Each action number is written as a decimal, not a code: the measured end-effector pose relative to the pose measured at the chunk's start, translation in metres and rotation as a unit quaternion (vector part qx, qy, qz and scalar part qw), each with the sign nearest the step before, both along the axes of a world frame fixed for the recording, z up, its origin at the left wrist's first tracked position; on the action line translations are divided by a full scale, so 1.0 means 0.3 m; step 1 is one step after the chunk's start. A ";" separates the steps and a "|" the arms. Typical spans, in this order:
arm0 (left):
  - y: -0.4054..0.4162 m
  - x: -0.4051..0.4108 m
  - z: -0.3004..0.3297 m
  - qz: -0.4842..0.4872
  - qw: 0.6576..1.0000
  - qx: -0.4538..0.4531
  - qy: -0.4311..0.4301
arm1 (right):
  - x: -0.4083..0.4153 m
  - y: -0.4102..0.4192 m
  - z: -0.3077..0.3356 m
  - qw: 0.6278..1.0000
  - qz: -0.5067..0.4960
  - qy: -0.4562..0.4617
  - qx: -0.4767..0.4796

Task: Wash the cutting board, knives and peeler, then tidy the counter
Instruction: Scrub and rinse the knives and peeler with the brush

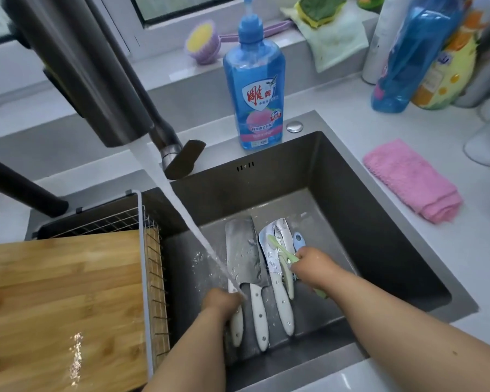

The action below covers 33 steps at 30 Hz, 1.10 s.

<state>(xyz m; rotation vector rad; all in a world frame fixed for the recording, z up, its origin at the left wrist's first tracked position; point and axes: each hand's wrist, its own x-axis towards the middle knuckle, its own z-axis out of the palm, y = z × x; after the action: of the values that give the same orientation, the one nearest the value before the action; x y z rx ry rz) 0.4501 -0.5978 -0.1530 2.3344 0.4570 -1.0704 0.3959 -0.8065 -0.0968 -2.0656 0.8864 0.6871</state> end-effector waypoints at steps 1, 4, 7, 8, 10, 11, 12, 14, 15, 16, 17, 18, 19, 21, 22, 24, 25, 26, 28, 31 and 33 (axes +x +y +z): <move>-0.001 0.001 -0.001 0.024 1.000 -0.009 0.004 | 0.000 0.002 -0.001 1.000 -0.001 -0.001 0.001; 0.003 0.000 0.002 0.112 0.993 -0.044 0.000 | -0.001 0.002 -0.004 1.000 -0.009 0.000 0.006; 0.014 0.001 0.014 0.162 0.985 -0.049 -0.007 | -0.004 0.000 -0.004 1.000 -0.009 0.000 0.008; 0.020 0.005 0.016 0.176 0.983 -0.054 -0.015 | -0.005 -0.002 -0.008 1.000 -0.011 -0.003 0.009; 0.033 0.013 0.029 0.204 0.976 -0.066 -0.037 | -0.007 -0.007 -0.017 1.000 -0.016 -0.007 0.011; 0.040 0.018 0.034 0.204 0.975 -0.069 -0.046 | -0.009 -0.007 -0.022 1.000 -0.020 -0.010 0.012; 0.045 0.022 0.041 0.198 0.976 -0.070 -0.057 | -0.012 -0.006 -0.025 0.999 -0.026 -0.015 0.013; 0.053 0.028 0.053 0.183 0.977 -0.073 -0.076 | -0.016 -0.010 -0.022 0.999 -0.037 -0.035 0.019; 0.055 0.030 0.065 0.170 0.979 -0.070 -0.088 | -0.016 -0.012 -0.016 0.998 -0.036 -0.052 0.015; 0.054 0.026 0.093 0.157 0.980 -0.070 -0.100 | -0.014 -0.014 0.001 0.998 -0.024 -0.066 0.004; 0.052 0.020 0.120 0.136 0.983 -0.066 -0.104 | -0.013 -0.013 0.024 0.997 -0.003 -0.074 -0.007; 0.048 0.010 0.144 0.110 0.987 -0.060 -0.101 | -0.011 -0.010 0.046 0.997 0.023 -0.075 -0.019; 0.044 -0.003 0.172 0.085 0.990 -0.055 -0.094 | -0.012 -0.002 0.074 0.996 0.055 -0.069 -0.029; 0.044 -0.037 0.220 0.069 0.992 -0.068 -0.078 | -0.027 0.030 0.134 0.990 0.122 -0.054 -0.040; 0.042 -0.058 0.244 0.064 0.992 -0.084 -0.073 | -0.042 0.051 0.163 0.987 0.146 -0.058 -0.034; 0.042 -0.095 0.290 0.037 0.992 -0.105 -0.066 | -0.075 0.089 0.210 0.980 0.183 -0.076 -0.021; 0.044 -0.109 0.314 0.016 0.992 -0.106 -0.069 | -0.088 0.099 0.235 0.975 0.206 -0.082 -0.034; 0.049 -0.119 0.331 -0.003 0.991 -0.108 -0.076 | -0.097 0.098 0.253 0.969 0.222 -0.087 -0.063; 0.062 -0.134 0.363 -0.037 0.990 -0.093 -0.096 | -0.121 0.078 0.288 0.967 0.207 -0.095 -0.115; 0.078 -0.154 0.403 -0.105 0.986 -0.047 -0.120 | -0.164 0.086 0.333 0.972 0.199 -0.094 -0.081; 0.082 -0.163 0.416 -0.122 0.984 -0.038 -0.124 | -0.178 0.137 0.345 0.965 0.231 -0.106 -0.057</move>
<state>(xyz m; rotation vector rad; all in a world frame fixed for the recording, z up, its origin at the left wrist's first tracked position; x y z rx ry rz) 0.4011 -0.5732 -0.0283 2.4572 0.0370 -0.8666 0.3426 -0.7655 0.0066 -2.4252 0.3260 0.6480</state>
